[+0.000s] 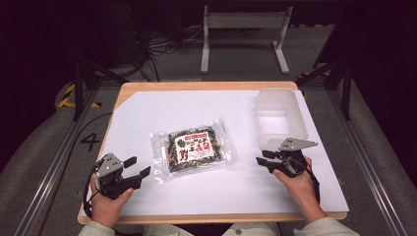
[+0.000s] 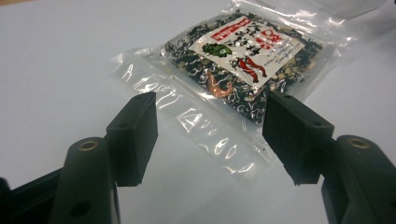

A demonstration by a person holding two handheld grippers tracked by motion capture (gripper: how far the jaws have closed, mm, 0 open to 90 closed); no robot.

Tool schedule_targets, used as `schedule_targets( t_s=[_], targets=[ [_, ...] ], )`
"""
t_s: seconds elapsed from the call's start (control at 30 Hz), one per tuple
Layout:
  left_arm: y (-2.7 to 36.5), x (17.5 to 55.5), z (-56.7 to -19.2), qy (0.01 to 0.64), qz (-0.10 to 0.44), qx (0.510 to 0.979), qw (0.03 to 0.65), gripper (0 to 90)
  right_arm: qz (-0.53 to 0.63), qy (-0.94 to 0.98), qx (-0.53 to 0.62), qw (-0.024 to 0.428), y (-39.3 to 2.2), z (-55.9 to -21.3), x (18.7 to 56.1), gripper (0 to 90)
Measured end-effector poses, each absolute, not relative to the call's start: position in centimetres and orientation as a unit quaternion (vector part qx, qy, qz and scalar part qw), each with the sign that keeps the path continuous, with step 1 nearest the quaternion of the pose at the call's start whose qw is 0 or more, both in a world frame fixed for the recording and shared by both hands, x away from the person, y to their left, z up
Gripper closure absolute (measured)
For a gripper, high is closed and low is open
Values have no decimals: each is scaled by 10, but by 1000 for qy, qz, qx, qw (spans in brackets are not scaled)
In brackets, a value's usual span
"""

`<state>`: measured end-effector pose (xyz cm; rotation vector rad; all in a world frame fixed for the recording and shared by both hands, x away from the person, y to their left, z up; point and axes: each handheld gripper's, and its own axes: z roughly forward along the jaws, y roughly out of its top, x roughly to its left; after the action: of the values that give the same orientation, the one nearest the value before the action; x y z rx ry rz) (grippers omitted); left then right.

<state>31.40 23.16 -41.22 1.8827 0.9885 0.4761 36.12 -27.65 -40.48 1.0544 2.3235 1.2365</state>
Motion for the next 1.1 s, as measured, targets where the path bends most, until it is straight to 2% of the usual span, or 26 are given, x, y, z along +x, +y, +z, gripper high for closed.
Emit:
schedule_targets(
  t_s=[0.13, 0.37, 0.4, 0.53, 0.7, 0.97, 1.1],
  targets=[
    [231, 313, -408, 398, 198, 771, 456, 384, 444, 802, 373, 143, -278, -402, 361, 541],
    [230, 313, -407, 390, 209, 771, 458, 384, 452, 802, 362, 147, -273, -402, 360, 530],
    [230, 313, -407, 389, 209, 770, 460, 384, 460, 798, 365, 136, -271, -402, 362, 494],
    [228, 311, -407, 380, 217, 771, 463, 384, 470, 793, 366, 126, -266, -398, 364, 466],
    [227, 309, -407, 373, 221, 773, 463, 384, 474, 793, 364, 120, -254, -393, 370, 348],
    [225, 311, -407, 365, 229, 779, 455, 384, 478, 796, 349, 128, -235, -384, 376, 322],
    [223, 313, -407, 365, 229, 781, 451, 385, 477, 797, 352, 116, -228, -384, 382, 293]
  ],
)
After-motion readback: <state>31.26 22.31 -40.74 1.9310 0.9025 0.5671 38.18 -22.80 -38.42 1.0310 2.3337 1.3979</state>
